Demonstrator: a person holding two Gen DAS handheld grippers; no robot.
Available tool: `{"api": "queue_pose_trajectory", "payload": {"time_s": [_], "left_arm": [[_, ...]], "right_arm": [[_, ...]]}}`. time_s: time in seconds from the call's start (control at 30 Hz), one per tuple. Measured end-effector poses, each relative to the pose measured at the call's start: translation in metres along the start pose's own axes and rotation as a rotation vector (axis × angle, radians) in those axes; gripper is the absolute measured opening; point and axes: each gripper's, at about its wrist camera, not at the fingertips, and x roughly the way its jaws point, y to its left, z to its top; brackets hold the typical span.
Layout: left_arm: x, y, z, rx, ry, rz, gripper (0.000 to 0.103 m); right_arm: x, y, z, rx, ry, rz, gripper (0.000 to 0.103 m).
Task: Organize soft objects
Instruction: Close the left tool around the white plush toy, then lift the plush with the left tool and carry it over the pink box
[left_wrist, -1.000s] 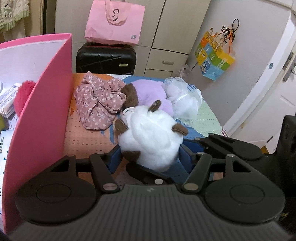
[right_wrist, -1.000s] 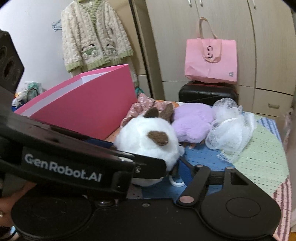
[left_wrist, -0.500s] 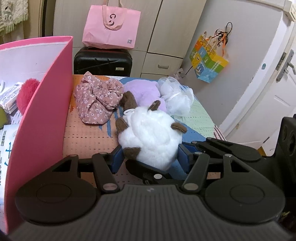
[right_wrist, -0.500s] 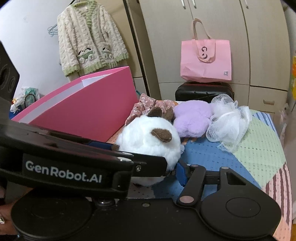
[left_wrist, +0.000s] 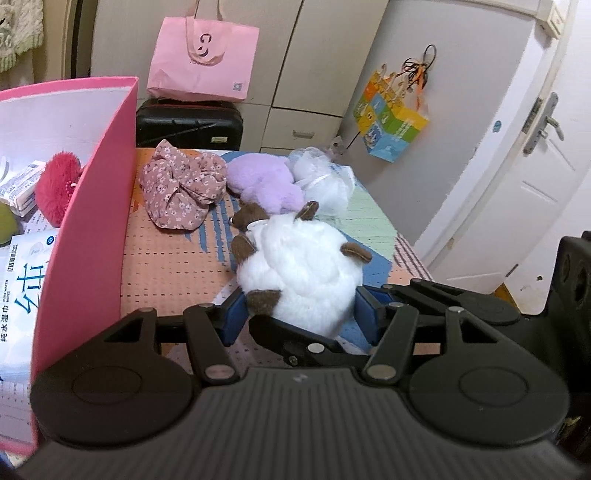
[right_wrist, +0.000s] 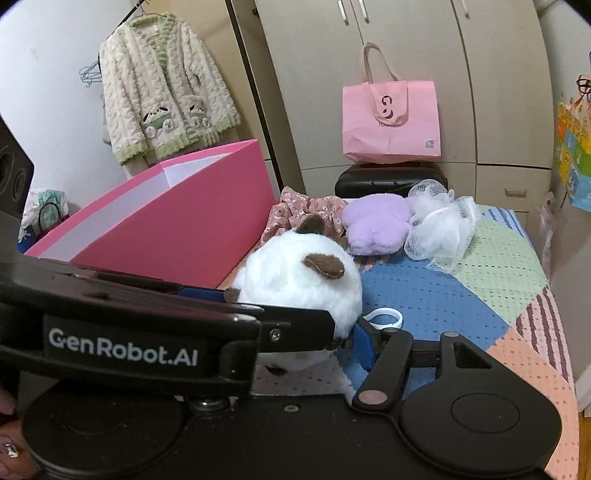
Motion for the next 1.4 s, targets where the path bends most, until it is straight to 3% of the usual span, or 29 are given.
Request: {"api": "queue_pose_trajectory", "payload": {"time_s": [0.63, 0.93, 1.17, 1.4], "left_arm": [[-0.054, 0.001, -0.025, 0.054, -0.006, -0.083, 0.059], [-0.094, -0.003, -0.028, 0.105, -0.045, -0.107, 0.059], [-0.128, -0.004, -0.015, 0.132, -0.079, -0.112, 0.059], [-0.166, 0.005, 0.006, 0.155, -0.185, -0.085, 0.059]], "right_arm": [[-0.043, 0.046, -0.019, -0.058, -0.01, -0.04, 0.068], [-0.073, 0.082, -0.017, -0.159, -0.043, -0.083, 0.068], [-0.093, 0.114, 0.004, -0.267, -0.048, -0.127, 0.068], [-0.105, 0.141, 0.037, -0.338, -0.109, -0.108, 0.068]]}}
